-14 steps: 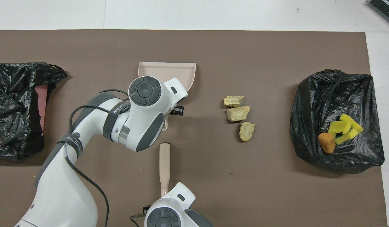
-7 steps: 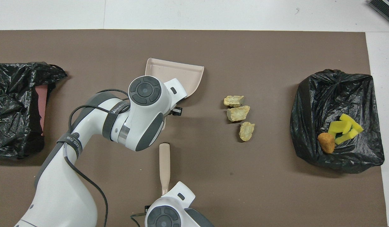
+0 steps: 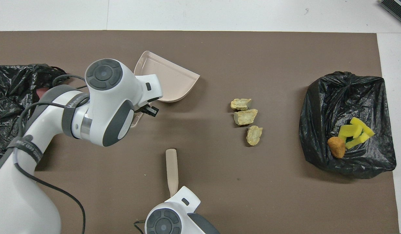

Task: Sweep and dump trash in bin
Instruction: 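Tilt the dustpan down with the left gripper while the right gripper grasps the brush, then sweep the pale chunks toward the dustpan with the right gripper's brush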

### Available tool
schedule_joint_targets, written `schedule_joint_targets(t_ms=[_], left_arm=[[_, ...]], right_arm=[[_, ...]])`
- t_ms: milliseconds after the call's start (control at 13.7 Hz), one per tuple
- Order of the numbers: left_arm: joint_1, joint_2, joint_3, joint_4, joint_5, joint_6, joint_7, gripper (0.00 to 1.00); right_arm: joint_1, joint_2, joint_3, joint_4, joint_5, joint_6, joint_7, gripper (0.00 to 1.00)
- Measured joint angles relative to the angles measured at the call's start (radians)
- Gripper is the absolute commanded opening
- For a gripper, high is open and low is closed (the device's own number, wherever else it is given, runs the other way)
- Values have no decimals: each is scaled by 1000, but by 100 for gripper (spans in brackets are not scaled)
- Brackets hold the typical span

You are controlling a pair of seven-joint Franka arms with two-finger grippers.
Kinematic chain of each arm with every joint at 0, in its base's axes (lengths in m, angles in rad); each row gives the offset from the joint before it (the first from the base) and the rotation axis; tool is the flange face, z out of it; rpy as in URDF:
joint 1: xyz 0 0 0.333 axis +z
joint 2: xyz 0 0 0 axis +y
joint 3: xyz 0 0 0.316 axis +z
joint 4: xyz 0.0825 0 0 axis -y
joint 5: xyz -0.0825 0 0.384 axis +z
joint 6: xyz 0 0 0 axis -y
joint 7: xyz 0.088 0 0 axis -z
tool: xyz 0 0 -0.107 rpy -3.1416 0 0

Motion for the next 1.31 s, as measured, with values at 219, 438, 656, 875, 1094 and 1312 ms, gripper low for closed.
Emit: schedule_joint_targets(t_ms=[219, 438, 656, 875, 1094, 1312], left_arm=[[78, -19, 5, 0, 0, -11, 244, 0], [136, -19, 7, -1, 0, -12, 458, 0], [168, -19, 9, -5, 3, -13, 671, 0], [187, -19, 10, -17, 4, -11, 870, 0], [186, -30, 4, -65, 32, 39, 952, 0], [186, -67, 1, -148, 62, 107, 1011, 0]], right_arm=[[-15, -19, -5, 15, -9, -72, -7, 0], [-81, -99, -7, 26, -11, -198, -10, 0], [-176, -173, -8, 25, -30, -287, -11, 0], [-289, -174, -9, 16, -102, -290, -14, 0], [-444, -135, -12, 11, -182, -282, -138, 0], [-535, -111, -13, 11, -270, -278, -216, 0]])
